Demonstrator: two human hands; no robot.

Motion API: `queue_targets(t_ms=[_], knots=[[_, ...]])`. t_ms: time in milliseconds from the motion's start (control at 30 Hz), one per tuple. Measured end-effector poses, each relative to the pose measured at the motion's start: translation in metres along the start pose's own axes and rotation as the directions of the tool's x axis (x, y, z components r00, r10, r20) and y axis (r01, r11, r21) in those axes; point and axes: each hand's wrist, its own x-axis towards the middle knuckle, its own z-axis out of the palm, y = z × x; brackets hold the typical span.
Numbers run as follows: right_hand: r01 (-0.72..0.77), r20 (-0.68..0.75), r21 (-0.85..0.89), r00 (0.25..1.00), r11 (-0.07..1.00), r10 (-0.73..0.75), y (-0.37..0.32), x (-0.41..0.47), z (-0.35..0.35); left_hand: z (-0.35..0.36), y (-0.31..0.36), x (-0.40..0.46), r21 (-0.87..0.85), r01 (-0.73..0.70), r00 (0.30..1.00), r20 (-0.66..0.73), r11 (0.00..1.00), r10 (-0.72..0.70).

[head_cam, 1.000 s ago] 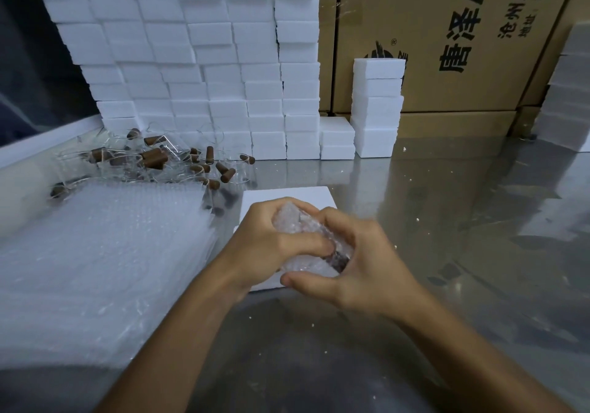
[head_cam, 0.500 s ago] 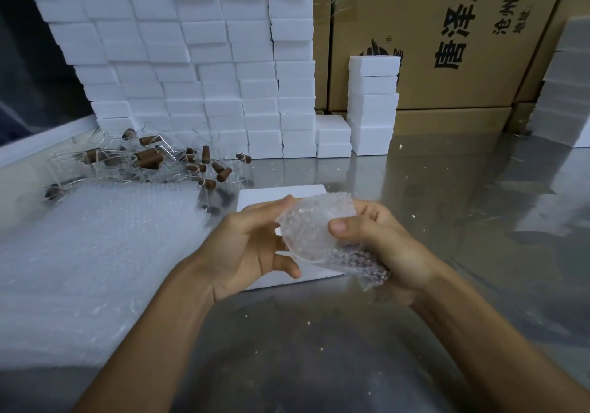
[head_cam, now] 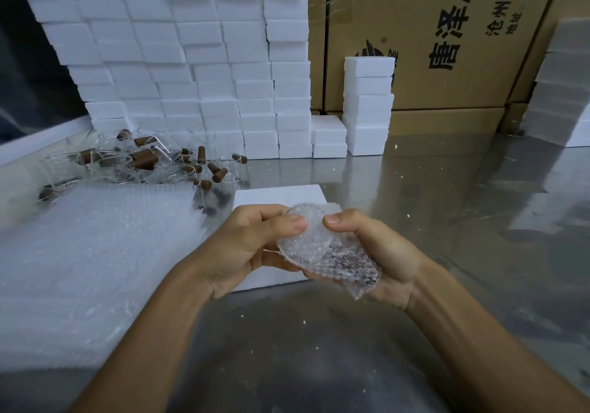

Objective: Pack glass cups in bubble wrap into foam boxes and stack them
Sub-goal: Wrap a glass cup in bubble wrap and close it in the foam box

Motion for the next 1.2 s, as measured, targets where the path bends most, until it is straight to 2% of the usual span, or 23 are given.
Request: queue_targets(t_ms=[167, 333, 400, 467, 567, 667, 800, 967, 1067, 1200], knots=[[0.068, -0.105, -0.050, 0.992, 0.996, -0.073, -0.001, -0.001, 0.000, -0.001, -0.003, 0.003, -0.061, -0.017, 0.999, -0.043, 0.998, 0.014], [0.200, -0.111, -0.021, 0.973, 0.980, -0.201, -0.003, 0.001, 0.000, -0.007, -0.006, 0.006, -0.201, -0.095, 0.990, -0.120, 0.975, 0.072], [0.276, -0.165, -0.078, 0.944, 0.958, -0.286, -0.003, 0.004, -0.002, -0.009, -0.007, 0.007, -0.262, -0.139, 0.985, -0.131, 0.955, 0.108], [0.325, -0.244, -0.237, 0.892, 0.915, -0.380, -0.004, 0.004, -0.005, -0.012, -0.008, 0.007, -0.263, -0.172, 0.982, -0.123, 0.949, 0.144], [0.295, -0.225, -0.600, 0.830, 0.744, -0.511, -0.006, -0.002, -0.009, -0.016, -0.011, 0.006, -0.187, -0.191, 0.979, -0.104, 0.964, 0.174], [0.271, -0.154, -0.746, 0.819, 0.608, -0.553, -0.007, -0.006, -0.009, -0.016, -0.013, 0.004, -0.093, -0.221, 0.974, -0.075, 0.971, 0.214], [0.217, -0.109, -0.842, 0.828, 0.494, -0.549, -0.009, -0.009, -0.008, -0.013, -0.010, 0.004, 0.136, -0.252, 0.965, -0.038, 0.958, 0.259], [0.178, -0.065, -0.887, 0.865, 0.426, -0.497, -0.009, -0.009, -0.010, -0.012, -0.005, 0.002, 0.244, -0.264, 0.964, 0.035, 0.933, 0.263], [0.184, -0.027, -0.932, 0.825, 0.314, -0.564, -0.006, -0.006, -0.011, -0.011, -0.005, 0.002, 0.299, -0.295, 0.953, 0.019, 0.907, 0.304], [0.178, 0.039, -0.973, 0.756, 0.148, -0.653, -0.006, -0.006, -0.015, -0.008, -0.008, 0.004, 0.511, -0.350, 0.902, -0.043, 0.785, 0.430]])
